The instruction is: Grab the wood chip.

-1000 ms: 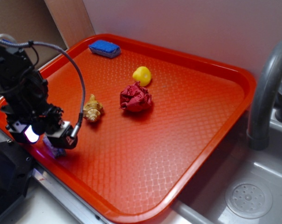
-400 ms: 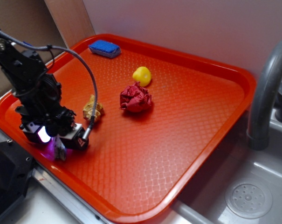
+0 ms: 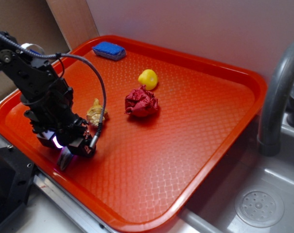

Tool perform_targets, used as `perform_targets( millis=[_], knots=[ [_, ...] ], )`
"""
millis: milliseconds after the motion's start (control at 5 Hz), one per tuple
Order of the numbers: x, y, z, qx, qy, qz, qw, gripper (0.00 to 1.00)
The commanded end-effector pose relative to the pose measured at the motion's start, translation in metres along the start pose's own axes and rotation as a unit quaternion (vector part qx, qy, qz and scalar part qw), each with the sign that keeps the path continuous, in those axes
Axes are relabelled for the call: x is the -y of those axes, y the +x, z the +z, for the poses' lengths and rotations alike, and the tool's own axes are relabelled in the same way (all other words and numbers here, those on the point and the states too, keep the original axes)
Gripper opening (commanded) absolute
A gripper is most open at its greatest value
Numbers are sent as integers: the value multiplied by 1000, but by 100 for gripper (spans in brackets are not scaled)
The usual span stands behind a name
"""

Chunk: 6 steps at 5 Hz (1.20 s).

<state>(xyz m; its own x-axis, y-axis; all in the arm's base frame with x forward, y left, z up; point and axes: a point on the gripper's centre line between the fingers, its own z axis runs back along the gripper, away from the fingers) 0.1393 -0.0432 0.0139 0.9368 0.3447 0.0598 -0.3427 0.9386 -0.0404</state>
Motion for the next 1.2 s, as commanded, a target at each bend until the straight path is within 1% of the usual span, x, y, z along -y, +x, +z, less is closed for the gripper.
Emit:
perform_targets(
  millis=[0, 200, 400, 600, 800, 1000],
  knots=[
    [0, 1, 1, -9, 3, -69, 998, 0],
    [-11, 19, 38, 14, -20, -164, 986, 0],
    [-34, 47, 88, 58, -43, -207, 976, 0],
    [-52, 79, 138, 85, -34, -167, 982, 0],
    [-40, 86, 187, 75, -3, -158, 984, 0],
    [-33, 83, 186, 56, 11, -155, 986, 0]
  ],
)
